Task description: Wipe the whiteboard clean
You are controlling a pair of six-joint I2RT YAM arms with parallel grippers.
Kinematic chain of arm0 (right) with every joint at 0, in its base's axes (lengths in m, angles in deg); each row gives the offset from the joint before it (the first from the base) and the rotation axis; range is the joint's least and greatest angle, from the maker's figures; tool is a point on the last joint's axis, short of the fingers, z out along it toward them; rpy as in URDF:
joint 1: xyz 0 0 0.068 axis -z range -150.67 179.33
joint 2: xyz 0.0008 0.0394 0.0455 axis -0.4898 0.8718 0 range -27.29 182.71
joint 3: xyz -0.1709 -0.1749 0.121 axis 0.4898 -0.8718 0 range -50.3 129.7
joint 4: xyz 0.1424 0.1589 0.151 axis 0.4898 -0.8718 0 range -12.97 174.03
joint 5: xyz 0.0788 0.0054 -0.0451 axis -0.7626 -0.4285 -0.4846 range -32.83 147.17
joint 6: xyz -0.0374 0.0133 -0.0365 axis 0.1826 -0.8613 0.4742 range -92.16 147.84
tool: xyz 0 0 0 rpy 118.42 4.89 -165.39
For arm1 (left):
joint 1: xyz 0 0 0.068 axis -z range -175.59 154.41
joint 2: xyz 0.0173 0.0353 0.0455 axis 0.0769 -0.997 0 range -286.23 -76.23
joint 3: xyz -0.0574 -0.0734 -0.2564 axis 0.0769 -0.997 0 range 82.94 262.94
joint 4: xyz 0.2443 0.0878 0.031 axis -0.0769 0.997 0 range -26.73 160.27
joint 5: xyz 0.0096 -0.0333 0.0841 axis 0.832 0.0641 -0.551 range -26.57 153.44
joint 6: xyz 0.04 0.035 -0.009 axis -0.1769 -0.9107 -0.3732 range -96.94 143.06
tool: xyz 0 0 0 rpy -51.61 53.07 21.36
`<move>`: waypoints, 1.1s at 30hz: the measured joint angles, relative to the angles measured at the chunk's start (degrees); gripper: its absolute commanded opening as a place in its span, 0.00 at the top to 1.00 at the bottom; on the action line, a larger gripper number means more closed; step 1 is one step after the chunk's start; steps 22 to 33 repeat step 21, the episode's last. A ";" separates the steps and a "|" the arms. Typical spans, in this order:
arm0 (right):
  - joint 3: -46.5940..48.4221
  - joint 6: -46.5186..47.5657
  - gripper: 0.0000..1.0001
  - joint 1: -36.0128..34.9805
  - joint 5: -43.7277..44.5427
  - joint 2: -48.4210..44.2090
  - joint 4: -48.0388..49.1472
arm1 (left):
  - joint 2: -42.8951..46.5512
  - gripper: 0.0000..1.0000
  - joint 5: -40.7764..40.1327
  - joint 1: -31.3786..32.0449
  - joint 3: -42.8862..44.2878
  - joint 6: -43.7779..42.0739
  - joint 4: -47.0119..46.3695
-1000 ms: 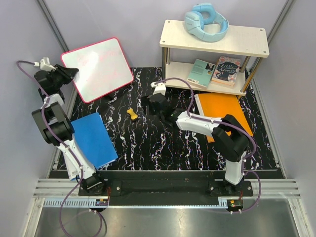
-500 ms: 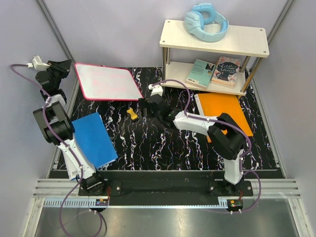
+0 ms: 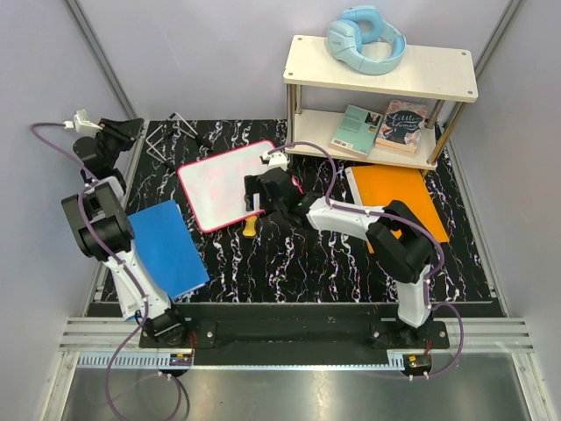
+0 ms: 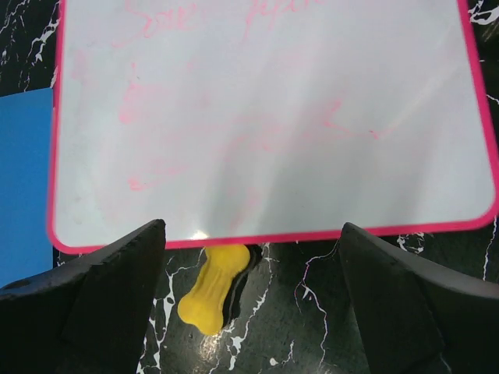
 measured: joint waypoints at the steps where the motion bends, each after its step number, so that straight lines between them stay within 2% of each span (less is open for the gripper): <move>1: 0.00 0.00 0.00 0.00 -0.07 0.00 -0.02 | 0.72 0.49 1.07 0.22 -1.36 0.09 -0.15; 2: 0.00 0.00 0.00 0.00 -0.07 0.00 -0.02 | 1.29 0.33 1.68 0.39 -2.27 -0.33 -0.11; 4: 0.00 0.02 0.00 0.00 -0.02 0.00 -0.07 | 3.37 0.16 2.89 0.96 -5.33 -1.64 0.35; 5: 0.00 0.07 0.00 0.00 -0.02 -0.02 -0.07 | 4.42 0.01 3.02 1.33 -6.54 -2.21 1.09; 12: -0.76 0.63 0.00 0.00 0.87 -2.49 -1.51 | 15.80 0.01 2.29 4.96 -13.86 -7.28 9.35; 21: -4.70 2.08 0.00 0.00 3.98 -11.74 -2.54 | 24.96 0.01 -2.16 8.09 -14.75 -18.67 33.38; 33: -4.70 2.08 0.00 0.00 3.98 -11.74 -2.54 | 24.96 0.01 -2.16 8.09 -14.75 -18.67 33.38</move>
